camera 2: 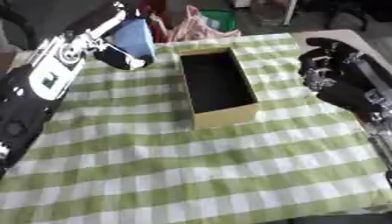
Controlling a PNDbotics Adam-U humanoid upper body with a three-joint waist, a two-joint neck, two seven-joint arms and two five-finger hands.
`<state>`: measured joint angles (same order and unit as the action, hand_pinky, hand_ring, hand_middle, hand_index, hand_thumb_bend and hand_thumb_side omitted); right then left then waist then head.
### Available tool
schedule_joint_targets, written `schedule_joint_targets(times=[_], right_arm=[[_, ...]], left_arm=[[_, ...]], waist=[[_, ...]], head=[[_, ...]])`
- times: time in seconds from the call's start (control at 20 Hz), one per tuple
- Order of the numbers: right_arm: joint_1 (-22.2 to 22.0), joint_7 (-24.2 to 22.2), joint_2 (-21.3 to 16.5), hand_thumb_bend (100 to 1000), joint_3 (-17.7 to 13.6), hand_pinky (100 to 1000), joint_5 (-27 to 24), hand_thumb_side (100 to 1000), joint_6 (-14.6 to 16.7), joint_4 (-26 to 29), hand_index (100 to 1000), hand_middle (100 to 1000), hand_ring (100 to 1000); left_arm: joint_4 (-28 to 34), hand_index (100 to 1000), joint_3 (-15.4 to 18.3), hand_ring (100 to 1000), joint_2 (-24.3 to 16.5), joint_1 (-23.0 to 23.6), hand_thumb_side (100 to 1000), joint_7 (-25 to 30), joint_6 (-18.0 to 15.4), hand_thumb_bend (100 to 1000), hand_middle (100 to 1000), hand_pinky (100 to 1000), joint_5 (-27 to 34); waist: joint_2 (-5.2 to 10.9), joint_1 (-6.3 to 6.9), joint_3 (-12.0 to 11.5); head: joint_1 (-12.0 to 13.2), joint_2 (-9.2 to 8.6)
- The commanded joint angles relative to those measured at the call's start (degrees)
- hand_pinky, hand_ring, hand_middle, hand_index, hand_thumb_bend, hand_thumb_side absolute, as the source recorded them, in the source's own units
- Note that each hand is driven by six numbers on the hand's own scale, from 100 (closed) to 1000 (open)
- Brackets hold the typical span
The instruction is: Pick up objects on the table and place them in the box.
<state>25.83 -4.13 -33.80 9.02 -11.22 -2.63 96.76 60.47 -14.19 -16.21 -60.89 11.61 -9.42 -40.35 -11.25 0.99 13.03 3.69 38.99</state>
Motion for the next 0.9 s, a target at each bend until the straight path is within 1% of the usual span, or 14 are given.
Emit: schedule_joint_targets(times=[0.05, 0.3, 0.4, 0.45, 0.5, 0.55, 0.6, 0.65, 0.7, 0.75, 0.8, 0.85, 0.9], right_arm=[[1.69, -1.42, -0.36, 100, 0.64, 556, 0.31, 307, -0.02, 0.99, 880, 671, 652], [3.97, -4.83, 0.86, 100, 3.03, 558, 1.04, 310, -0.16, 1.91, 879, 670, 653], [4.58, -6.13, 1.48, 100, 3.72, 557, 1.55, 310, -0.08, 2.23, 880, 670, 652], [4.77, -6.63, 1.69, 100, 3.99, 557, 1.66, 310, -0.10, 2.27, 880, 669, 652], [4.91, -7.02, 1.84, 100, 4.24, 557, 1.74, 310, -0.16, 2.23, 880, 669, 652], [4.99, -7.32, 1.96, 100, 4.41, 556, 1.79, 310, -0.21, 2.19, 880, 669, 652], [5.02, -7.53, 2.06, 100, 4.53, 556, 1.81, 310, -0.25, 2.14, 880, 669, 652], [4.99, -7.64, 2.13, 100, 4.57, 556, 1.83, 309, -0.28, 2.09, 880, 668, 651], [4.95, -7.66, 2.21, 100, 4.56, 556, 1.84, 309, -0.31, 2.00, 880, 668, 651], [4.92, -7.65, 2.27, 100, 4.56, 555, 1.85, 308, -0.33, 1.92, 881, 668, 651], [4.89, -7.64, 2.28, 100, 4.57, 555, 1.87, 309, -0.33, 1.86, 881, 668, 651], [4.86, -7.65, 2.27, 100, 4.58, 555, 1.88, 308, -0.32, 1.81, 881, 668, 651], [4.82, -7.65, 2.22, 100, 4.57, 555, 1.90, 308, -0.31, 1.77, 881, 668, 651]], left_arm=[[-1.25, 779, 0.86, 488, 2.18, -2.26, 100, -0.61, -1.18, 125, 535, 549, -1.32], [-3.69, 783, 1.35, 505, 6.15, -3.04, 100, -0.88, -3.33, 164, 550, 557, -4.32], [-4.68, 792, 1.53, 528, 7.40, -2.75, 100, -0.74, -4.05, 184, 569, 569, -5.51], [-5.16, 804, 1.61, 578, 7.92, -2.53, 100, -0.60, -4.38, 212, 604, 591, -6.06], [-5.58, 809, 1.64, 604, 8.35, -2.31, 100, -0.40, -4.74, 230, 623, 601, -6.70], [-5.90, 819, 1.68, 658, 8.66, -2.13, 100, -0.24, -5.11, 271, 668, 620, -7.37], [-6.10, 826, 1.73, 696, 8.90, -1.95, 112, -0.20, -5.45, 293, 700, 633, -8.05], [-6.21, 841, 1.80, 740, 9.09, -1.81, 209, -0.30, -5.71, 393, 746, 652, -8.66], [-6.28, 850, 1.82, 763, 9.26, -1.65, 250, -0.46, -5.99, 441, 772, 668, -9.19], [-6.29, 864, 1.80, 796, 9.36, -1.55, 357, -0.69, -6.30, 590, 809, 695, -9.73], [-6.19, 872, 1.71, 810, 9.41, -1.47, 416, -0.92, -6.67, 687, 824, 707, -10.26], [-6.10, 888, 1.62, 833, 9.42, -1.42, 489, -1.09, -6.99, 821, 853, 736, -10.72], [-5.92, 903, 1.51, 847, 9.40, -1.40, 536, -1.23, -7.30, 911, 873, 753, -11.16]], waist=[[0.51, -0.26, 0.92], [-0.62, -0.33, 4.30], [-1.13, -0.29, 5.48], [-1.36, -0.26, 5.92], [-1.58, -0.22, 6.28], [-1.75, -0.16, 6.54], [-1.90, -0.08, 6.74], [-2.01, 0.00, 6.87], [-2.10, 0.09, 6.93], [-2.16, 0.18, 6.96], [-2.20, 0.25, 6.94], [-2.21, 0.31, 6.92], [-2.22, 0.36, 6.87]], head=[[1.04, -1.24], [2.84, -2.39], [3.33, -2.70], [3.45, -2.77], [3.54, -2.81], [3.61, -2.84], [3.64, -2.82], [3.65, -2.78], [3.64, -2.76], [3.63, -2.74], [3.61, -2.72], [3.59, -2.69], [3.54, -2.64]])
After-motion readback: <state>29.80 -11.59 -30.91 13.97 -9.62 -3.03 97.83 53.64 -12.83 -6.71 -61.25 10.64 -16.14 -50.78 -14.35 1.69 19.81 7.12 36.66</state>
